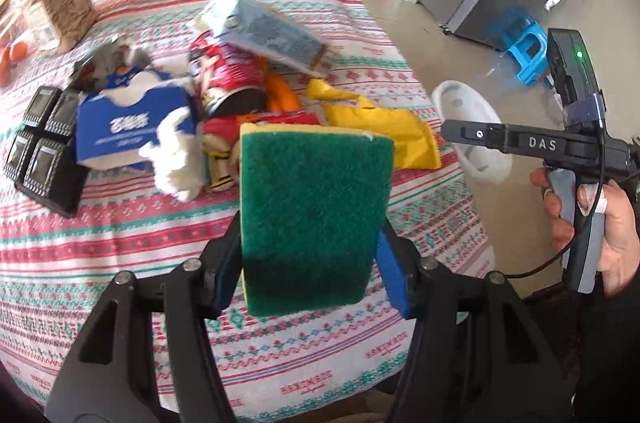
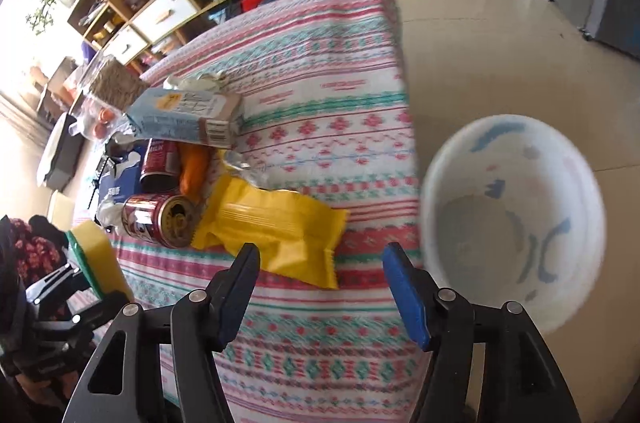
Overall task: Collect trash
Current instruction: 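Carry the yellow wrapper to the white bucket and open the right tool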
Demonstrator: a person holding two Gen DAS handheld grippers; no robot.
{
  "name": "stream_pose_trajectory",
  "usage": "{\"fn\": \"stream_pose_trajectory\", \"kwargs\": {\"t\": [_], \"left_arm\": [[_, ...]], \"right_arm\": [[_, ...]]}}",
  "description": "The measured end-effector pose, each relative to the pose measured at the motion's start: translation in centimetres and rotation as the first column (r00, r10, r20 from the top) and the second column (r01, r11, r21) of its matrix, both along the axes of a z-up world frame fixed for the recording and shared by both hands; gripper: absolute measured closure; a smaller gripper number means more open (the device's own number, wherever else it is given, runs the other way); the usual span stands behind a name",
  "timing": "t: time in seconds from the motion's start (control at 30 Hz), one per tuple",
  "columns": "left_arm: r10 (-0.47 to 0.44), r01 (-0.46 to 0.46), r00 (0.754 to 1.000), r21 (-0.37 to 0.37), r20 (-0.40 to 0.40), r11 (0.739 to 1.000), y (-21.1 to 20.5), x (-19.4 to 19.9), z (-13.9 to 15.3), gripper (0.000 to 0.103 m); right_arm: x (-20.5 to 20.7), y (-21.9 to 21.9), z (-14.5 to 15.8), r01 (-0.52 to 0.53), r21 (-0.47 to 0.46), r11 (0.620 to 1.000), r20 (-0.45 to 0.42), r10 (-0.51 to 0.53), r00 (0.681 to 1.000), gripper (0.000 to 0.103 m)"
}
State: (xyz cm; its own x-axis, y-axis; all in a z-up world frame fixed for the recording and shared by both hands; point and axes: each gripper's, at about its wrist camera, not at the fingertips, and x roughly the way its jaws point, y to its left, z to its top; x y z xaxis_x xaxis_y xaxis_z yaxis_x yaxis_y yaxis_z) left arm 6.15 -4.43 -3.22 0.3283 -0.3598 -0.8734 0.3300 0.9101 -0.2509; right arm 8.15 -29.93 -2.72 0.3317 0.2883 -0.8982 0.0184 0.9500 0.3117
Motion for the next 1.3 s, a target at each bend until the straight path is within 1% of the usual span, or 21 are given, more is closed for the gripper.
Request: {"fn": "stream_pose_trajectory", "kwargs": {"t": [0.1, 0.13, 0.17, 0.2, 0.23, 0.27, 0.3, 0.37, 0.47, 0.67, 0.73, 0.87, 0.9, 1.0, 1.07, 1.17, 1.3], "left_arm": [[0.032, -0.032, 0.999, 0.002, -0.026, 0.999, 1.4, 0.1, -0.6, 0.042], [0.039, -0.039, 0.999, 0.001, -0.031, 0.999, 1.8, 0.2, -0.7, 0.042], [0.047, -0.047, 0.998, 0.001, -0.034, 0.999, 2.1, 0.2, -0.8, 0.042], [0.052, -0.052, 0.998, 0.002, -0.035, 0.999, 2.3, 0.3, -0.8, 0.042], [0.056, -0.056, 0.998, 0.0, -0.036, 0.998, 2.5, 0.3, -0.8, 0.042], [0.059, -0.059, 0.998, -0.002, -0.037, 0.998, 2.6, 0.4, -0.8, 0.042], [0.058, -0.059, 0.998, -0.005, -0.039, 0.998, 2.6, 0.4, -0.8, 0.042], [0.054, -0.055, 0.998, -0.014, -0.043, 0.998, 2.4, 0.3, -0.8, 0.042], [0.04, -0.041, 0.998, -0.021, -0.038, 0.999, 2.1, 0.1, -0.5, 0.042], [0.018, -0.019, 0.999, -0.017, -0.034, 1.0, 1.1, 0.0, -0.5, 0.042], [0.012, -0.013, 0.999, -0.013, -0.032, 1.0, 0.5, 0.1, -0.5, 0.042], [-0.011, 0.011, 1.0, -0.01, -0.018, 1.0, -1.2, 0.2, -0.2, 0.042], [-0.02, 0.02, 1.0, -0.009, -0.014, 1.0, -1.7, 0.3, -0.1, 0.042], [-0.048, 0.048, 0.999, 0.001, -0.007, 0.999, -3.3, 0.4, 0.1, 0.042], [-0.071, 0.071, 0.997, 0.015, 0.001, 0.997, -4.5, 0.5, 0.2, 0.042], [-0.101, 0.101, 0.995, 0.023, 0.003, 0.995, -6.5, 0.8, 0.4, 0.042], [-0.142, 0.142, 0.99, 0.012, -0.01, 0.99, -9.5, 1.4, 0.4, 0.042]], "right_arm": [[1.4, 1.4, -1.9, -0.013, -0.026, 1.0, -0.044, 0.012, 0.999, 0.037], [1.9, 1.8, -2.7, -0.022, -0.027, 0.999, -0.066, 0.02, 0.998, 0.038], [2.2, 2.3, -3.5, -0.03, -0.03, 0.999, -0.086, 0.028, 0.996, 0.05], [2.2, 2.7, -3.5, -0.036, -0.05, 0.998, -0.075, 0.032, 0.997, 0.051], [2.3, 3.3, -3.3, -0.061, -0.082, 0.995, -0.068, 0.055, 0.996, 0.064], [2.3, 3.7, -3.1, -0.074, -0.103, 0.992, -0.067, 0.068, 0.995, 0.069], [2.2, 3.9, -2.9, -0.077, -0.12, 0.99, -0.064, 0.07, 0.996, 0.071], [2.0, 3.7, -2.4, -0.072, -0.125, 0.99, -0.052, 0.066, 0.996, 0.082], [1.2, 2.9, -1.1, -0.059, -0.09, 0.994, -0.03, 0.056, 0.998, 0.085], [-1.2, 0.9, 1.1, -0.031, -0.084, 0.996, 0.034, 0.034, 0.999, 0.085], [-1.9, -0.7, 2.0, 0.01, -0.092, 0.996, 0.059, -0.004, 0.998, 0.085], [-3.4, -5.5, 2.9, 0.142, -0.099, 0.985, 0.081, -0.134, 0.988, 0.085], [-3.7, -6.3, 3.0, 0.165, -0.103, 0.981, 0.082, -0.157, 0.984, 0.085], [-4.9, -10.5, 2.8, 0.266, -0.124, 0.956, 0.076, -0.258, 0.963, 0.085], [-5.2, -12.5, 2.3, 0.317, -0.151, 0.936, 0.062, -0.311, 0.948, 0.084], [-6.2, -14.8, 1.3, 0.362, -0.169, 0.917, 0.035, -0.361, 0.932, 0.084], [-6.8, -16.2, 0.4, 0.384, -0.173, 0.907, 0.016, -0.387, 0.922, 0.084]]}}
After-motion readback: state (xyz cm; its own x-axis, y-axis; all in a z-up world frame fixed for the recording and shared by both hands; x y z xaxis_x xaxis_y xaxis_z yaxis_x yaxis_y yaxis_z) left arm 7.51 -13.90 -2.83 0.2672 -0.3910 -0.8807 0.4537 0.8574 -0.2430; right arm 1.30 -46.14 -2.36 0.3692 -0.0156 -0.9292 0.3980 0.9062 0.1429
